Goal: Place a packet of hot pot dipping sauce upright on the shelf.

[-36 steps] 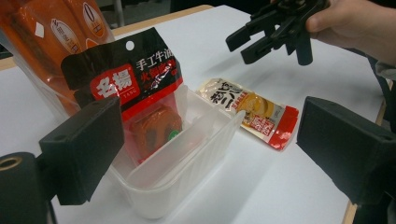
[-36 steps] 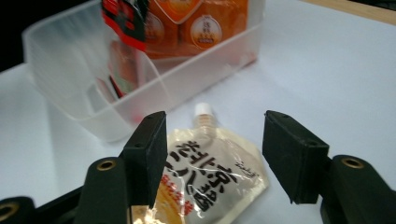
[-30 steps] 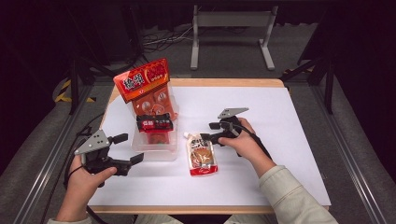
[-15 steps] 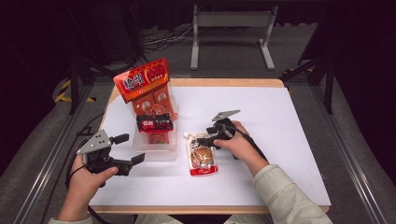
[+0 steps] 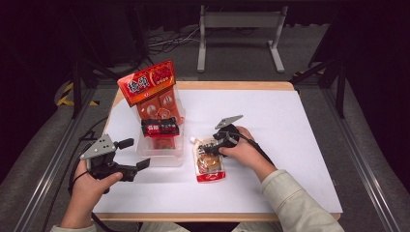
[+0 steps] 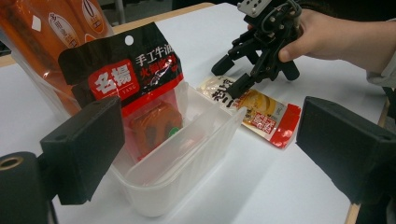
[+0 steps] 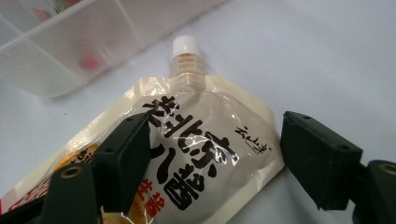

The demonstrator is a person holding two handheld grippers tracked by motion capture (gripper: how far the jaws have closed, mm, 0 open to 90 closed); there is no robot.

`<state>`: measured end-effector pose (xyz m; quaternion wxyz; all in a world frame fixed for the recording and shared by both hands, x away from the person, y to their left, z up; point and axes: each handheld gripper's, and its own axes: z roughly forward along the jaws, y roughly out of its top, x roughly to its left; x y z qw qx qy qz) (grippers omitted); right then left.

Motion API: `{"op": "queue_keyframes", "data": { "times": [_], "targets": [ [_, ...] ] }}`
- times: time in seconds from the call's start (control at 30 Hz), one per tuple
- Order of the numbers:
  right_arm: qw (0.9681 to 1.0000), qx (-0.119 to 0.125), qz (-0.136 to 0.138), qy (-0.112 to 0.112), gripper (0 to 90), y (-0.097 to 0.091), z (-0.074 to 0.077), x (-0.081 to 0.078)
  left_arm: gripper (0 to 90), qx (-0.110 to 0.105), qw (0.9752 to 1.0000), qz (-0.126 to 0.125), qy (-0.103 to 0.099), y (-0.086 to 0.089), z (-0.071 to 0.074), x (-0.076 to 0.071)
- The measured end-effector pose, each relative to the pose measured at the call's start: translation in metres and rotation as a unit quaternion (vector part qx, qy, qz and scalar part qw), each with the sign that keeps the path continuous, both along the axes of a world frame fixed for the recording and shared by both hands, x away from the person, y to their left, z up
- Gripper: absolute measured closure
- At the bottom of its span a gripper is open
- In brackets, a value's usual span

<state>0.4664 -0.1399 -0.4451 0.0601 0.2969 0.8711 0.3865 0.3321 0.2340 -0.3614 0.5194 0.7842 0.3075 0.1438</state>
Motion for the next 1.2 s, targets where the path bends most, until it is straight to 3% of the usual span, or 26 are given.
{"op": "queue_keyframes", "data": {
  "times": [0.17,0.47,0.7,0.87,1.07,1.2],
  "targets": [
    [0.9999,-0.011,-0.003,-0.009,34.2,0.001,0.001,-0.002,8.6,-0.004,1.0000,0.000,0.009,-0.001,-0.003,0.002],
    [0.9996,-0.018,-0.011,-0.018,47.4,0.000,0.002,-0.003,8.5,-0.003,1.0000,0.001,0.008,0.000,-0.003,0.003],
    [0.9991,-0.030,-0.023,-0.018,66.7,0.001,0.004,-0.006,8.5,-0.003,1.0000,0.000,0.008,-0.001,-0.003,0.003],
    [0.9991,-0.036,-0.018,-0.010,81.4,0.004,0.005,-0.009,8.5,-0.004,1.0000,-0.001,0.009,-0.003,-0.003,0.003],
    [0.9987,-0.048,-0.011,-0.012,85.4,0.007,0.007,-0.011,8.5,-0.003,1.0000,-0.003,0.005,-0.003,-0.003,0.003],
    [0.9992,-0.038,-0.011,-0.006,86.6,0.006,0.013,-0.011,8.4,-0.005,0.9999,-0.004,0.009,-0.004,-0.003,0.003]
  ]
}}
